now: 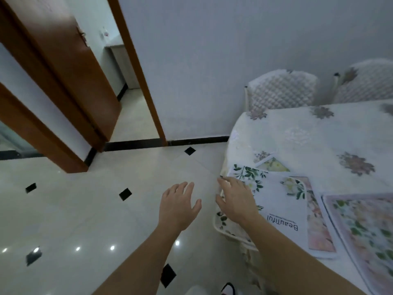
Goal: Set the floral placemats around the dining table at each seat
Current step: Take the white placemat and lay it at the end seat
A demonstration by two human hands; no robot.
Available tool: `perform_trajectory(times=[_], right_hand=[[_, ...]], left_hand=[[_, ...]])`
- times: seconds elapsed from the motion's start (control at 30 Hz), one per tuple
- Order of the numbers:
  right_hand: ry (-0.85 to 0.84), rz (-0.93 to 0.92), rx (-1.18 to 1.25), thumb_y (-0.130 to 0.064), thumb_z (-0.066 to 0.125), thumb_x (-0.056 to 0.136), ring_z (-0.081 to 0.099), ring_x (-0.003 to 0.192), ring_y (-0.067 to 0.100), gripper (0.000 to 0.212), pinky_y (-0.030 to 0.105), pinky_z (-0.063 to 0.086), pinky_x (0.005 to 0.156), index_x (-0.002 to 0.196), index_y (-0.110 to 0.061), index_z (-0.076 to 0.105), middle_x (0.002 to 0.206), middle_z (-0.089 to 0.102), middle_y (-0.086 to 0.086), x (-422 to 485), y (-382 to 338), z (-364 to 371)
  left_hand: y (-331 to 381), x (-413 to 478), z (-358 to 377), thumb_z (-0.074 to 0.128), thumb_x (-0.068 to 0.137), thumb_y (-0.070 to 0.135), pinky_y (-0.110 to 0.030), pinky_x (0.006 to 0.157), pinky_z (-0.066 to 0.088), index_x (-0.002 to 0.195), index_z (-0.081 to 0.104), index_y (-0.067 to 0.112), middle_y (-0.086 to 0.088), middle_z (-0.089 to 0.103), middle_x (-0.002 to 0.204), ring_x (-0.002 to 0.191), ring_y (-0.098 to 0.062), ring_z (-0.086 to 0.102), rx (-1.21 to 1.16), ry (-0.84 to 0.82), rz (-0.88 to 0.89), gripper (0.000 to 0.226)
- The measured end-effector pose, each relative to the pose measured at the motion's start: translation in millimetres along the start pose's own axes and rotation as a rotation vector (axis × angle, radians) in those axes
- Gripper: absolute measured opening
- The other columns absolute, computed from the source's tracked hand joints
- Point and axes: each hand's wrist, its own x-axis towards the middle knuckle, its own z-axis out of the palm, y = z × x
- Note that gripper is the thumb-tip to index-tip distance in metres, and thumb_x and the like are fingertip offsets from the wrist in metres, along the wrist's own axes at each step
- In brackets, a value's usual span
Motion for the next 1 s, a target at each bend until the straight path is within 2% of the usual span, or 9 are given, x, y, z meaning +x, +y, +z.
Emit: perform_trajectory(times=[0.1, 0.27, 0.33, 0.43, 0.53, 0.6, 0.73, 0.87, 1.0], right_hand=[[0.016, 0.154, -0.011, -0.041, 0.048, 0.093, 0.048, 0.128, 0.025, 0.051, 0.042, 0.037, 0.105, 0.14, -0.023, 0.046, 0.14, 0.052, 0.004, -5.4, 38.1, -4.8], [-0.018, 0.435, -0.043, -0.045, 0.044, 0.095, 0.045, 0.132, 0.024, 0.055, 0.039, 0.037, 0.108, 0.145, -0.025, 0.039, 0.146, 0.047, 0.004, -34.1, 103.9, -8.6], [-0.049, 0.553, -0.048, -0.045, 0.042, 0.095, 0.044, 0.133, 0.025, 0.056, 0.041, 0.038, 0.107, 0.147, -0.024, 0.036, 0.148, 0.044, 0.005, -52.0, 122.6, -10.6], [-0.071, 0.722, -0.037, -0.045, 0.04, 0.096, 0.042, 0.133, 0.025, 0.056, 0.04, 0.04, 0.106, 0.148, -0.025, 0.034, 0.149, 0.041, 0.004, -77.4, 138.6, -13.2], [-0.063, 0.843, -0.024, -0.042, 0.043, 0.096, 0.042, 0.132, 0.026, 0.056, 0.041, 0.042, 0.104, 0.147, -0.022, 0.034, 0.148, 0.042, 0.005, -92.6, 147.0, -13.6], [-0.062, 0.903, 0.003, -0.041, 0.044, 0.096, 0.043, 0.129, 0.026, 0.057, 0.041, 0.045, 0.1, 0.148, -0.021, 0.033, 0.146, 0.041, 0.006, -97.1, 150.7, -11.2], [-0.026, 1.016, 0.145, -0.037, 0.046, 0.095, 0.044, 0.125, 0.03, 0.06, 0.046, 0.046, 0.099, 0.149, -0.017, 0.031, 0.145, 0.04, 0.011, -94.3, 155.9, -4.4], [-0.011, 1.07, 0.216, -0.034, 0.047, 0.095, 0.046, 0.122, 0.034, 0.058, 0.048, 0.046, 0.097, 0.149, -0.017, 0.031, 0.143, 0.041, 0.015, -83.9, 161.4, 2.6], [-0.019, 1.12, 0.258, -0.031, 0.048, 0.095, 0.043, 0.123, 0.035, 0.057, 0.048, 0.042, 0.096, 0.147, -0.015, 0.033, 0.139, 0.043, 0.016, -74.5, 167.3, 8.7]], left_hand=[[25.8, 32.1, 15.9, 0.034, 0.085, 0.057, -0.04, 0.096, 0.049, 0.133, 0.058, 0.021, 0.0, 0.064, 0.128, 0.116, -0.022, 0.06, -0.041, -0.049, 0.077, 0.064], [59.8, 81.2, 45.2, 0.044, 0.084, 0.052, -0.038, 0.07, 0.054, 0.115, 0.068, 0.016, -0.006, 0.073, 0.104, 0.084, -0.028, 0.068, -0.076, -0.113, 0.191, 0.054], [72.5, 93.1, 56.2, 0.049, 0.087, 0.05, -0.039, 0.071, 0.054, 0.123, 0.063, 0.016, -0.007, 0.07, 0.11, 0.087, -0.029, 0.067, -0.118, -0.145, 0.221, 0.052], [86.8, 104.8, 70.6, 0.046, 0.094, 0.05, -0.04, 0.082, 0.051, 0.14, 0.046, 0.02, -0.007, 0.058, 0.128, 0.101, -0.03, 0.06, -0.214, -0.217, 0.204, 0.054], [95.1, 113.2, 83.7, 0.043, 0.094, 0.052, -0.042, 0.088, 0.051, 0.145, 0.035, 0.019, -0.01, 0.05, 0.137, 0.11, -0.031, 0.056, -0.34, -0.294, 0.103, 0.061], [99.1, 118.1, 91.6, 0.043, 0.094, 0.053, -0.044, 0.091, 0.049, 0.147, 0.03, 0.014, -0.014, 0.049, 0.135, 0.114, -0.033, 0.054, -0.432, -0.351, 0.004, 0.067], [103.4, 125.4, 98.0, 0.045, 0.097, 0.046, -0.039, 0.083, 0.044, 0.147, 0.028, 0.01, -0.016, 0.051, 0.125, 0.107, -0.032, 0.055, -0.533, -0.401, -0.133, 0.064], [106.5, 131.8, 101.9, 0.046, 0.098, 0.04, -0.036, 0.078, 0.04, 0.146, 0.029, 0.007, -0.019, 0.049, 0.126, 0.105, -0.032, 0.055, -0.574, -0.434, -0.175, 0.06], [108.1, 133.9, 105.8, 0.047, 0.098, 0.039, -0.036, 0.076, 0.039, 0.139, 0.036, 0.005, -0.019, 0.05, 0.122, 0.093, -0.026, 0.051, -0.578, -0.447, -0.224, 0.054]])
